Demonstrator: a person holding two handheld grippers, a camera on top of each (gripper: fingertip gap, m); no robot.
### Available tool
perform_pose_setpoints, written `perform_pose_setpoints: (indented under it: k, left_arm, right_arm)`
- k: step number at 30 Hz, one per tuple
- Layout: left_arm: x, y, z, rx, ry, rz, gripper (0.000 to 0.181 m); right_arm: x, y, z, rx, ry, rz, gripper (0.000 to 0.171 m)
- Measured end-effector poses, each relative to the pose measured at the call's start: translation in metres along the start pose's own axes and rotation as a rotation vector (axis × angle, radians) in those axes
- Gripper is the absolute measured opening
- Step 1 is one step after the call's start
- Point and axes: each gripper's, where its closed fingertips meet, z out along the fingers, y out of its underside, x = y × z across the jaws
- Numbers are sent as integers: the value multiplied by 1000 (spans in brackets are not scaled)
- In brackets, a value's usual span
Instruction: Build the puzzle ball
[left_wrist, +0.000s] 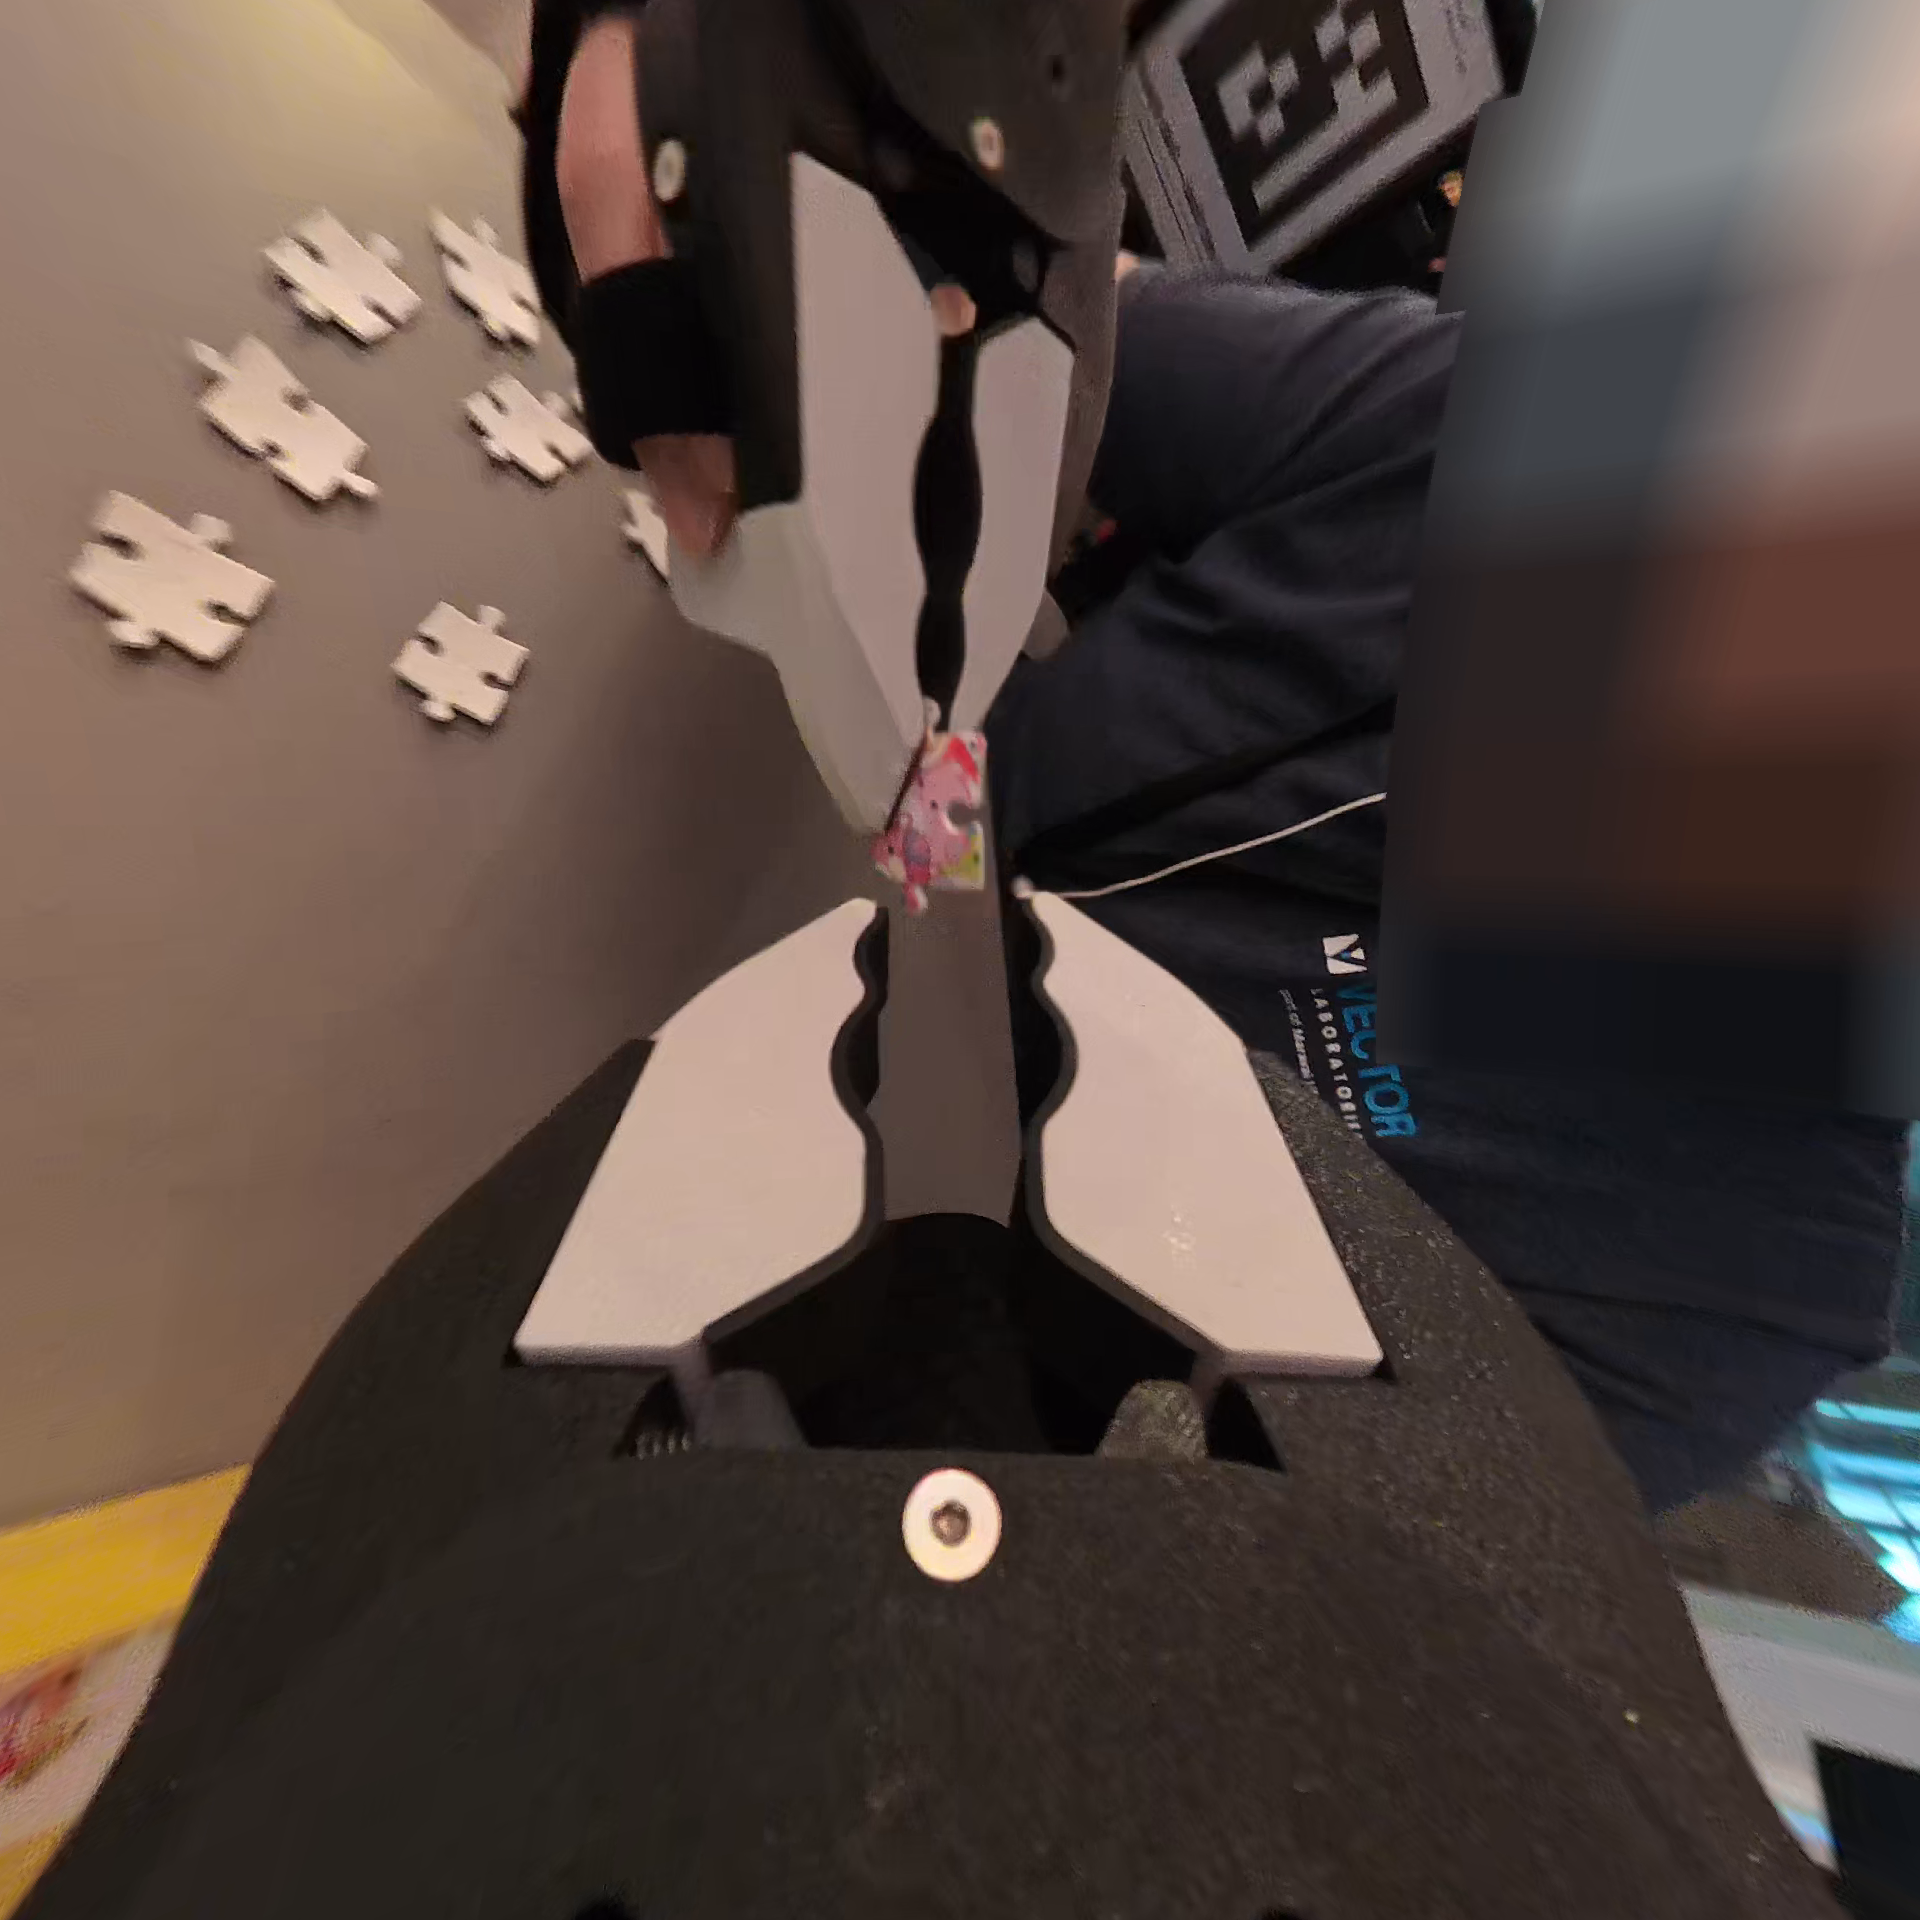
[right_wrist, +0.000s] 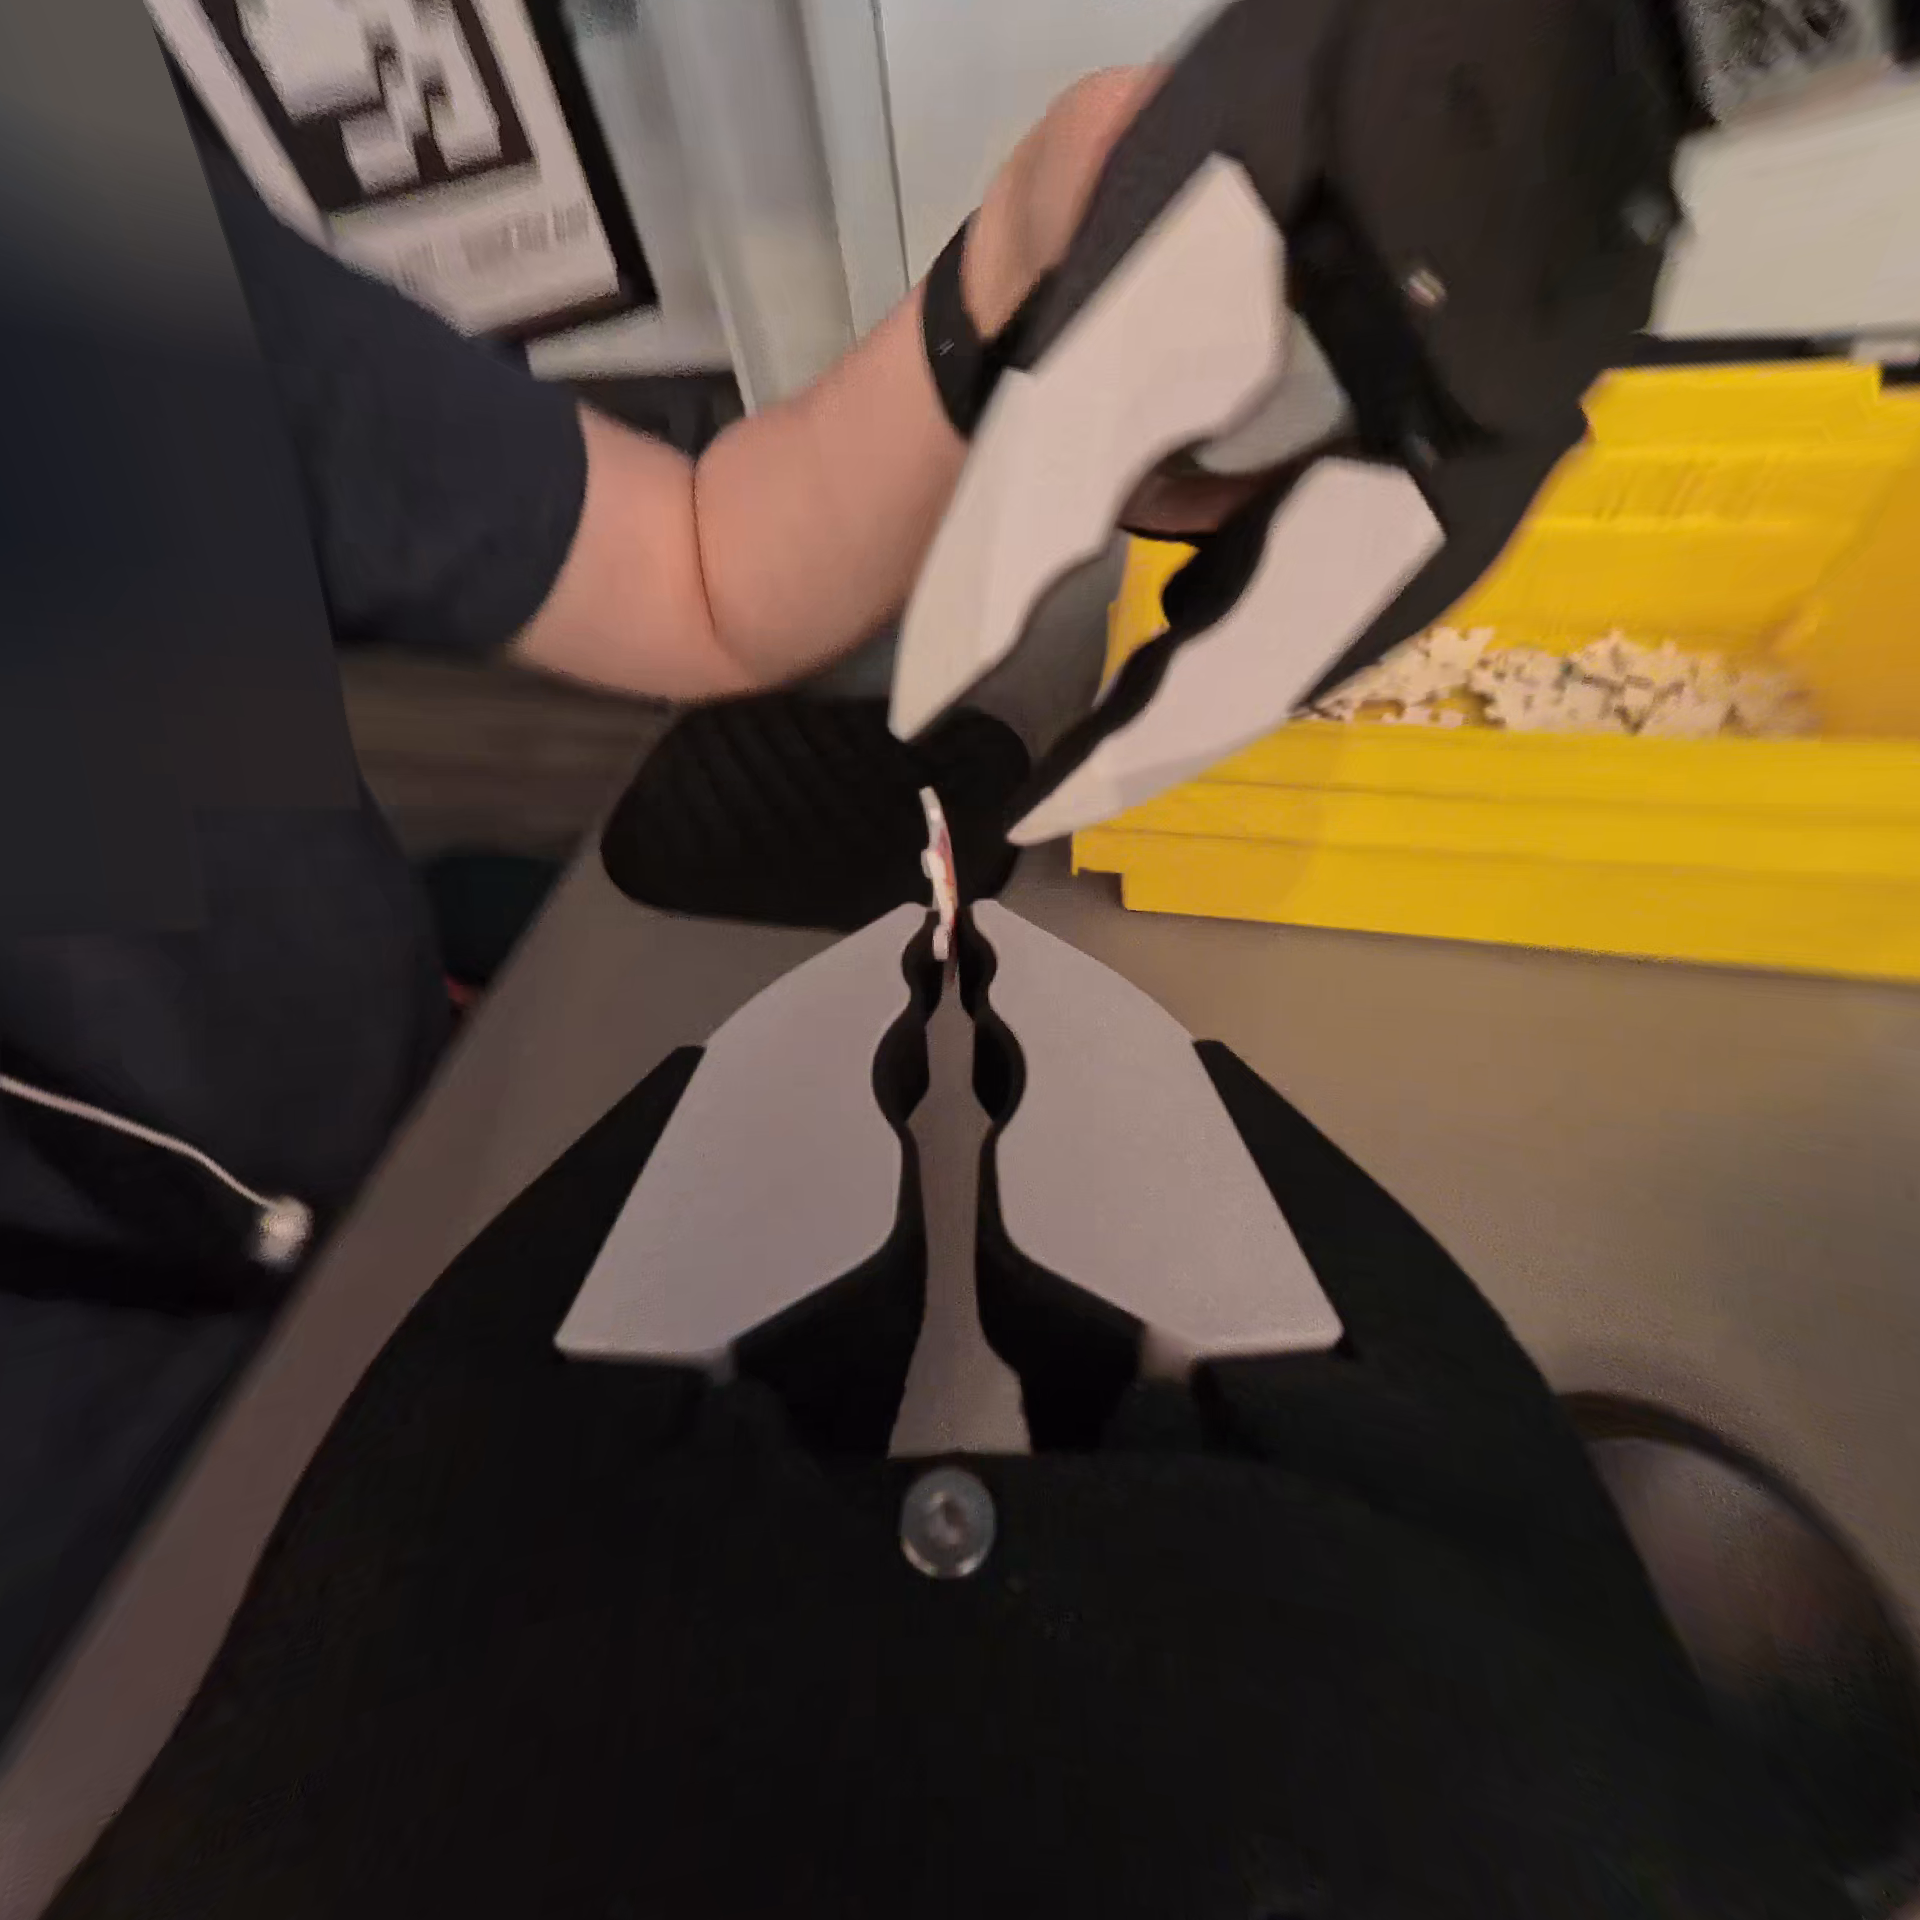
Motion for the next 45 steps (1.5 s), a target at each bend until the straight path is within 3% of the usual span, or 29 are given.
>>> perform_pose_setpoints:
  k: [3, 7, 12, 16, 20, 26, 29, 36, 45]
  left_arm:
    - [-15, -6, -21, 73, -155, 26, 24]
    - [-10, -22, -22, 134, -173, 96, 25]
    - [-27, -29, -6, 115, -273, 78, 28]
    - [-28, -38, -3, 166, -247, 71, 3]
    - [-31, -37, -16, 201, -235, 22, 2]
    - [-69, 17, -109, 229, -654, -238, 2]
    - [-79, 51, -145, 237, -774, -390, 2]
    - [-80, 93, -138, 55, -758, -496, 2]
    - [-123, 105, -110, -65, -636, -623, 2]
  right_arm:
    - [15, -7, -11, 103, -45, 267, 4]
    - [29, -9, -19, 183, -59, 445, 3]
    - [32, -6, -17, 190, -45, 480, 3]
    - [30, -6, -17, 195, -63, 470, 5]
    - [35, -2, -20, 169, -30, 453, 23]
    - [43, 9, -41, 121, 24, 435, 22]
    - [48, 16, -48, 92, 68, 420, 22]
    - [56, 28, -54, 47, 125, 393, 22]
    - [66, 34, -68, 6, 204, 334, 22]
